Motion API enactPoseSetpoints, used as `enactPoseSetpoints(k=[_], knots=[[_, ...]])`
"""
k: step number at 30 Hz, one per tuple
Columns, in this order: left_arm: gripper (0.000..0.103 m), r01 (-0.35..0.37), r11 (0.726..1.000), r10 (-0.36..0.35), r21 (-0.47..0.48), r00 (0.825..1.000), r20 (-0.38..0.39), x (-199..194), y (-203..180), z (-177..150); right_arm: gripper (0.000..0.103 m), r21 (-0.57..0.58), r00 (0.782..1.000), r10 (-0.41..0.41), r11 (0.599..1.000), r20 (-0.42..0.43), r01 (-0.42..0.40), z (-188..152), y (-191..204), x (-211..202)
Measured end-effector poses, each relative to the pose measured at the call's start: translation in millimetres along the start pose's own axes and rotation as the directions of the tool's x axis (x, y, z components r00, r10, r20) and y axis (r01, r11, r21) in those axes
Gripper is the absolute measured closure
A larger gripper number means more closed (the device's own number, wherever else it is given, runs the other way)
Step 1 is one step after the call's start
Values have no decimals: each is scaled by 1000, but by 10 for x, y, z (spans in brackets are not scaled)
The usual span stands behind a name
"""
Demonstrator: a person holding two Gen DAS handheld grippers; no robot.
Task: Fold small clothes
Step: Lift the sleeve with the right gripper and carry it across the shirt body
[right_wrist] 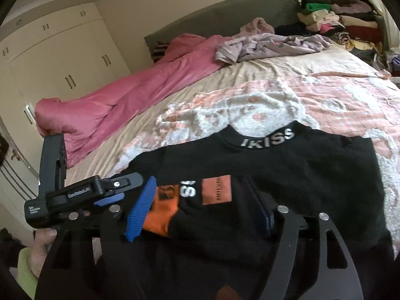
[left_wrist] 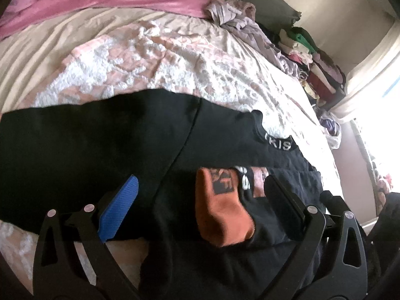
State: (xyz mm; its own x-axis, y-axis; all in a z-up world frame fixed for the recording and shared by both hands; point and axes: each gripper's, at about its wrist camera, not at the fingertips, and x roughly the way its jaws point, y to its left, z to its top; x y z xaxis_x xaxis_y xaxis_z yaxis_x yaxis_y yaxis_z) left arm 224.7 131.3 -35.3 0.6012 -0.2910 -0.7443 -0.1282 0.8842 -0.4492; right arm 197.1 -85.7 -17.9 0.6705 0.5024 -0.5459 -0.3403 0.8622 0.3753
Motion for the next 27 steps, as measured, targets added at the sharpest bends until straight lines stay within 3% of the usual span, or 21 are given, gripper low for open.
enactPoseSetpoints(k=[2,4,7,10,12,15,20,22,25,27], knots=[[11,0,1000,-1,-10,1000,-22,49,12,-42,30,4,999,-33,999,0,33,7,-85,-45],[21,18,1000,-18,-20,999,-35,94,5,-84,30,6,997,-72,997,6,72,2,-176,-104],[32,-54,998,55,20,998,-39,152,-82,-146,29,11,994,-109,994,17,109,7,-303,-191],[36,-81,997,81,13,997,-12,97,-122,-187,29,20,988,-151,988,31,151,9,-457,-315],[44,-88,996,87,23,996,23,17,-156,-216,29,30,985,-170,985,41,169,4,-539,-375],[44,-78,995,77,59,997,25,-8,-265,-287,29,48,980,-190,981,57,188,-9,-661,-478],[45,-91,995,93,33,994,-63,263,-266,-342,29,86,978,-198,977,58,193,-50,-811,-550],[50,-88,996,90,27,994,-64,321,-264,-350,29,93,978,-202,976,57,196,-70,-853,-572],[88,-74,996,76,44,996,-50,325,-332,-357,29,92,974,-219,973,51,214,-99,-904,-592],[98,-49,996,52,76,998,-35,295,-407,-346,29,102,972,-230,969,50,224,-111,-953,-611]])
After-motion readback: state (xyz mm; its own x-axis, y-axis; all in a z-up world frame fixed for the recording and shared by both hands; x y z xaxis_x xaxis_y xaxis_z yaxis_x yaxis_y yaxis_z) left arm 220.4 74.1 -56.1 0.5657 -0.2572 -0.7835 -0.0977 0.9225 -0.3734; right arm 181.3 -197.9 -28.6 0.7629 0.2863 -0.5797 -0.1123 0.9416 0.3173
